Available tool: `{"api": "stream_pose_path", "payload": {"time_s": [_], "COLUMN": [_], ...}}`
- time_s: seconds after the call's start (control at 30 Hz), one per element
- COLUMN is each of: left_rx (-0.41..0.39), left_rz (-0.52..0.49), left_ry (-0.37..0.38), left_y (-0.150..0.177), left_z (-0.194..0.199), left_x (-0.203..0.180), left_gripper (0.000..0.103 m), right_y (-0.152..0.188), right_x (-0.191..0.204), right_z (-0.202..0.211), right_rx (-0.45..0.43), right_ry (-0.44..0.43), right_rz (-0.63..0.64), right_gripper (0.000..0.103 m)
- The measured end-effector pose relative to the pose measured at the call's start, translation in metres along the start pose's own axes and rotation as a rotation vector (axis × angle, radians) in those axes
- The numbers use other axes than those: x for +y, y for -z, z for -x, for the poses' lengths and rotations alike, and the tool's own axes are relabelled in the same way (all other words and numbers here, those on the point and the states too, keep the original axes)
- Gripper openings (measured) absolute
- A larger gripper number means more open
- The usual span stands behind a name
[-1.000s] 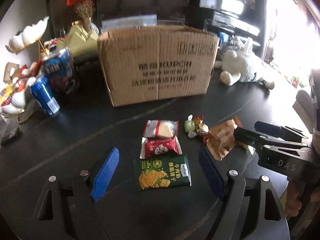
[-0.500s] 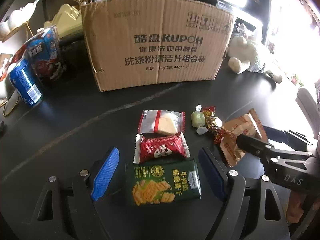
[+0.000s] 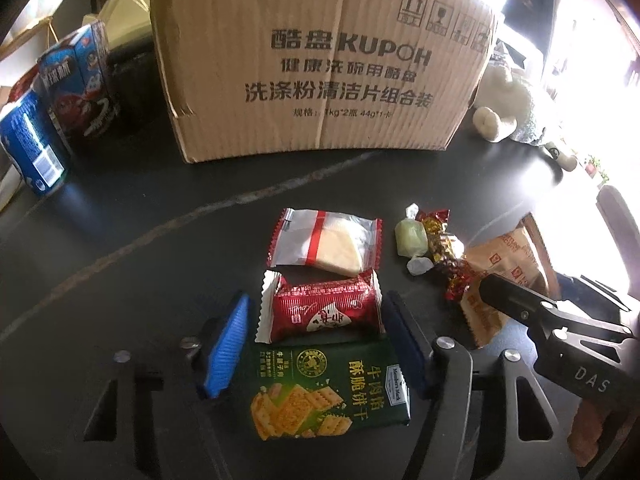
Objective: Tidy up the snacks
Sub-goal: 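Grasp the red packet and green cracker pack with the left tool while the right grasps the orange biscuit bag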
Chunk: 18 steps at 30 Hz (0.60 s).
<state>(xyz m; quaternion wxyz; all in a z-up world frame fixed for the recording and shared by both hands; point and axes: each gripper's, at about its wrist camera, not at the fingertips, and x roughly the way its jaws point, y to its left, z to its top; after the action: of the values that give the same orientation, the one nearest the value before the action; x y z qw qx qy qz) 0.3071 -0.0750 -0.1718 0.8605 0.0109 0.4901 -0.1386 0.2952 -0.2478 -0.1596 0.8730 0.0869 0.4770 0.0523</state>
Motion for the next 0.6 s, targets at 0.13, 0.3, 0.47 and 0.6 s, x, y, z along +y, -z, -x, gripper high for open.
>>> {"api": "stream_pose_path", "payload": {"time_s": [0.13,0.3,0.47,0.6], "left_rx": [-0.002,0.003,-0.019,-0.041], "left_rz": [0.004,0.011,0.004,0.006], "left_ry": [0.014,0.03,0.032,0.039], "left_y": [0.0,0.0,0.0,0.001], "left_z": [0.003,0.006,0.02,0.034], "left_x": [0.0,-0.002,-0.007,-0.009], "left_gripper": [0.052,0.049,0.049,0.049], "right_y": [0.0,0.0,0.001,0.0], "right_x": [-0.001,0.0,0.001,0.004], "right_z": [0.0,0.004,0.016,0.03], "right_rx": [0.001,-0.011,-0.037,-0.067], "right_ry": [-0.016,-0.014,-0.016,-0.015], "right_rz": [-0.012,-0.011,-0.009,-0.004], "right_gripper": [0.046,0.043,0.043,0.043]}}
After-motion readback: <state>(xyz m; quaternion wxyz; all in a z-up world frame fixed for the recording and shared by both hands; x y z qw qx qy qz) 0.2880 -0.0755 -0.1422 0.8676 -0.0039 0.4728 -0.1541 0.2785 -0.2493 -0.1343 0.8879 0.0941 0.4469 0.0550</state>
